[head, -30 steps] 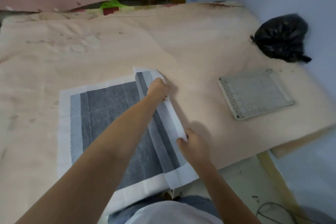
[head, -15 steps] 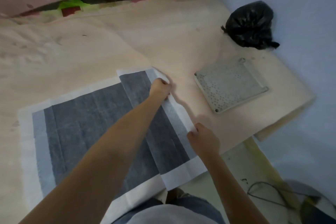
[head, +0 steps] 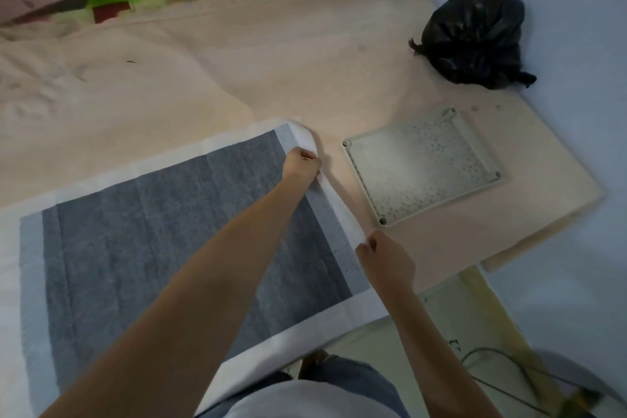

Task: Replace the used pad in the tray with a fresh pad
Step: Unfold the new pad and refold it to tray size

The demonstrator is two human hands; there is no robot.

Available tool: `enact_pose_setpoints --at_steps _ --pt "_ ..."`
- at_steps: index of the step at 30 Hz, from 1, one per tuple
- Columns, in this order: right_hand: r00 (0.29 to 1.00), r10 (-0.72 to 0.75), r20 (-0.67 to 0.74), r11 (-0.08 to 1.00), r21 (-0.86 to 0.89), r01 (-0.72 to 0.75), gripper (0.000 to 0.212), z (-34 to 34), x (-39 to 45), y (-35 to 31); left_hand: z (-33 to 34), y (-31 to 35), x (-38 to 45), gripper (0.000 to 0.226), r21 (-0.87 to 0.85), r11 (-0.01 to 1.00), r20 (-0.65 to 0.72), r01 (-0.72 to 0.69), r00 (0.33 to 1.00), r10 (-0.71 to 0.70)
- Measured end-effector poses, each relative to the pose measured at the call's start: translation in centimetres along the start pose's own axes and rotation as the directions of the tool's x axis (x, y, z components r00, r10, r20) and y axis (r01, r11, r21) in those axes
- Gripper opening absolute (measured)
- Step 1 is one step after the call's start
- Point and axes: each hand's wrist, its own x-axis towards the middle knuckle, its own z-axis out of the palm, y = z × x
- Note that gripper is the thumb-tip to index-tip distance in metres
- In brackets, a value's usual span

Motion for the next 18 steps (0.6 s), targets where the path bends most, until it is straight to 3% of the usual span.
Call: enact_pose_setpoints --at_steps 9,13,18 --pt "0.996 -0.004 0.091 0.999 -0.038 0.008 0.012 0.9 1.6 2.2 1.4 -0.6 0.5 0.008 0.122 0.992 0.0 0.044 0.999 -0.045" --pt "0.994 0.0 0.114 1.0 -0.022 0.003 0.011 1.1 1.9 2.6 1.5 -0.6 0.2 0.015 -0.109 0.993 -0.03 0.037 0.999 -0.04" --pt "0.993 -0.016 0.118 0.999 -0.043 0.021 0.011 1.1 2.0 2.6 1.2 -0.8 -0.2 0.021 -0.258 0.966 -0.019 0.008 1.0 -0.013"
